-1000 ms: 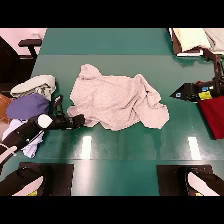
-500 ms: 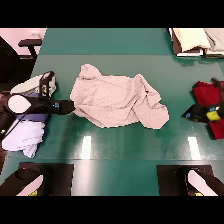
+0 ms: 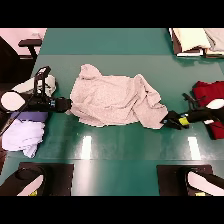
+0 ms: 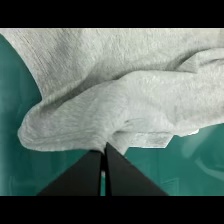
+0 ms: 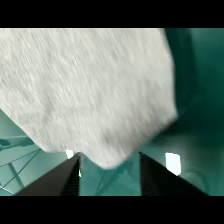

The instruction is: Fold the shirts.

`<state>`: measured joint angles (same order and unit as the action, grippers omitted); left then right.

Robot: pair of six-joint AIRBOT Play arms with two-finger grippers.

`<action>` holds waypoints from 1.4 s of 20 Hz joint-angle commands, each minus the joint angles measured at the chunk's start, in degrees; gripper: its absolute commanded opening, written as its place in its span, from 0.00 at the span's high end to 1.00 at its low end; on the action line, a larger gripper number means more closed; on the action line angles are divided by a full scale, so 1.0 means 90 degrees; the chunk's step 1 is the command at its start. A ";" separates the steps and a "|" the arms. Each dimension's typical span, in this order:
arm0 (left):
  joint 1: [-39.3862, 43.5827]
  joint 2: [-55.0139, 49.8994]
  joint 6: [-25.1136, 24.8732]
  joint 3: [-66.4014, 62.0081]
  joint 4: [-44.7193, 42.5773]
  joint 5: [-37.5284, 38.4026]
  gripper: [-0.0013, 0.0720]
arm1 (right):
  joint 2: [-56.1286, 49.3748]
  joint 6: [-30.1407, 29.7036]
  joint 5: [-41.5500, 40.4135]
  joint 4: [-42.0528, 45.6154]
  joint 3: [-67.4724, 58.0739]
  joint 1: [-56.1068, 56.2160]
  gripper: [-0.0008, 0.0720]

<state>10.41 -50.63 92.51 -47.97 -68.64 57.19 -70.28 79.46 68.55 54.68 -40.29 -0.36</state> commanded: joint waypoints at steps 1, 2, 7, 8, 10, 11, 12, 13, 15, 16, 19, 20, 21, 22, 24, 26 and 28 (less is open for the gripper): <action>-0.0005 0.0005 -0.0005 -0.0012 -0.0024 0.0202 0.95 | -0.0755 0.0002 -0.0396 -0.0109 -0.0481 0.0721 0.60; -0.0005 0.0007 -0.0007 -0.0015 -0.0024 0.0262 0.95 | -0.0901 0.0000 -0.0391 -0.0104 -0.0617 0.0850 0.66; -0.0007 0.0027 -0.0017 -0.0488 -0.0051 0.0809 0.95 | -0.0328 0.0000 -0.0143 0.0000 -0.1178 0.0964 0.97; -0.0007 0.0027 -0.0129 -0.0918 -0.0051 0.0984 0.95 | -0.0002 -0.0002 0.0015 0.0109 -0.1452 0.0896 0.97; -0.0007 0.0107 -0.0253 -0.2038 -0.0053 0.1280 0.95 | 0.0770 -0.0002 0.0364 0.0260 -0.2229 0.0646 0.97; -0.0005 0.0194 -0.0282 -0.2659 -0.0066 0.1326 0.96 | 0.1175 -0.0002 0.0544 0.0328 -0.2732 0.0452 0.97; -0.0007 0.0279 -0.0282 -0.3393 -0.0117 0.1375 0.95 | 0.1515 0.0000 0.0644 0.0325 -0.3237 0.0240 0.97; -0.0005 0.0352 -0.0282 -0.4095 -0.0226 0.1418 0.95 | 0.1843 0.0000 0.0697 0.0325 -0.3813 0.0012 0.97; -0.0005 0.0430 -0.0284 -0.5610 -0.0406 0.1586 0.95 | 0.2378 0.0000 0.0767 0.0325 -0.4923 -0.0454 0.97; -0.0005 0.0430 -0.0284 -0.6394 -0.0440 0.1705 0.95 | 0.2582 0.0000 0.0767 0.0323 -0.5408 -0.0665 0.97; -0.0005 0.0430 -0.0206 -0.8143 -0.0481 0.1758 0.96 | 0.3048 0.0005 0.0809 0.0321 -0.6691 -0.1338 0.97; -0.0005 0.0430 -0.0092 -0.8565 -0.0508 0.1763 0.96 | 0.3113 0.0005 0.0906 0.0323 -0.7031 -0.1569 0.97; -0.0005 0.0430 -0.0034 -0.8896 -0.0522 0.1741 0.96 | 0.3111 0.0007 0.1127 0.0325 -0.7417 -0.1836 0.97; -0.0007 0.0430 0.0058 -0.9151 -0.0544 0.1749 0.96 | 0.3043 0.0010 0.1401 0.0323 -0.7769 -0.2113 0.97; -0.0005 0.0430 0.0066 -0.9350 -0.0699 0.1739 0.96 | 0.2732 0.0172 0.2089 0.0243 -0.8563 -0.2628 0.97; -0.0005 0.0427 0.0236 -0.9129 -0.1319 0.1994 0.96 | 0.2395 0.0367 0.2370 0.0228 -0.8947 -0.2732 0.97; -0.0005 0.0427 0.0352 -0.8274 -0.2040 0.2591 0.96 | 0.2057 0.0522 0.2679 0.0226 -0.8820 -0.2662 0.97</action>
<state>10.41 -46.74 93.78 -126.48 -78.96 75.26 -48.56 82.02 87.48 56.64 -116.84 -22.85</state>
